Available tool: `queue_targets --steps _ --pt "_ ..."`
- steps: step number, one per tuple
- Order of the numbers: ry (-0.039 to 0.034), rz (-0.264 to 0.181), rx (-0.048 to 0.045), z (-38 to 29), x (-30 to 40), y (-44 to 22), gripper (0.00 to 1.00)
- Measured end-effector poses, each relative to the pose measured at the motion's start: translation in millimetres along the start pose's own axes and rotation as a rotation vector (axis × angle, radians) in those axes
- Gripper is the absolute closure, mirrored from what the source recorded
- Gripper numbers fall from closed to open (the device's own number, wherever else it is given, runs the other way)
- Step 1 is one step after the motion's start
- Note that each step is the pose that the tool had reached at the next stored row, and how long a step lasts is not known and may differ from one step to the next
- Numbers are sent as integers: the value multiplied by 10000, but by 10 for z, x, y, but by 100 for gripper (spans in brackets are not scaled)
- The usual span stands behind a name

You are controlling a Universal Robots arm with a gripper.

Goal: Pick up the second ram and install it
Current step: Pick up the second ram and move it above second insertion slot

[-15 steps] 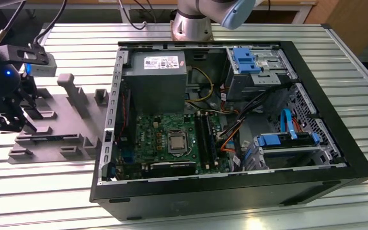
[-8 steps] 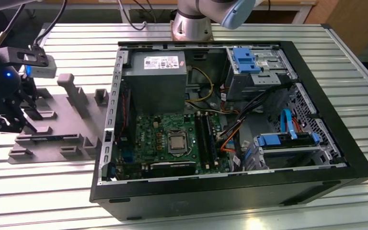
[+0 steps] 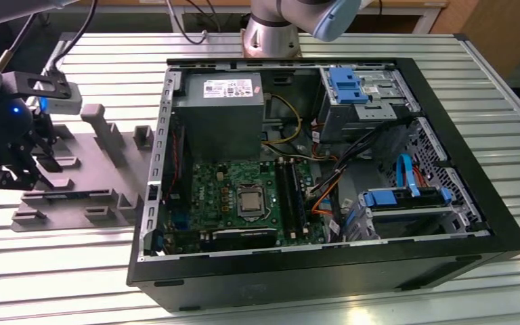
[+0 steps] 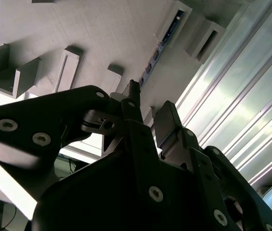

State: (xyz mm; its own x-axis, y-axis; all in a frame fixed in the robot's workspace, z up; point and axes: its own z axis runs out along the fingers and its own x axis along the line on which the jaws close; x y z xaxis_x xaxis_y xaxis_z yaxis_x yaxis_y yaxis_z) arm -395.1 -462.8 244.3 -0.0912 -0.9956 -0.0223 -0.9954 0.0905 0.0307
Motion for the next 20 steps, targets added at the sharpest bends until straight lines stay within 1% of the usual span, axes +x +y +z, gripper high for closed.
queue_targets --steps 10,13,17,20 --pt "1 -25 -2 9 0 0 60" --pt "9 -345 -6 17 1 7 60" --pt "13 -403 -9 54 4 14 60" --pt "12 -402 -9 104 5 13 60"
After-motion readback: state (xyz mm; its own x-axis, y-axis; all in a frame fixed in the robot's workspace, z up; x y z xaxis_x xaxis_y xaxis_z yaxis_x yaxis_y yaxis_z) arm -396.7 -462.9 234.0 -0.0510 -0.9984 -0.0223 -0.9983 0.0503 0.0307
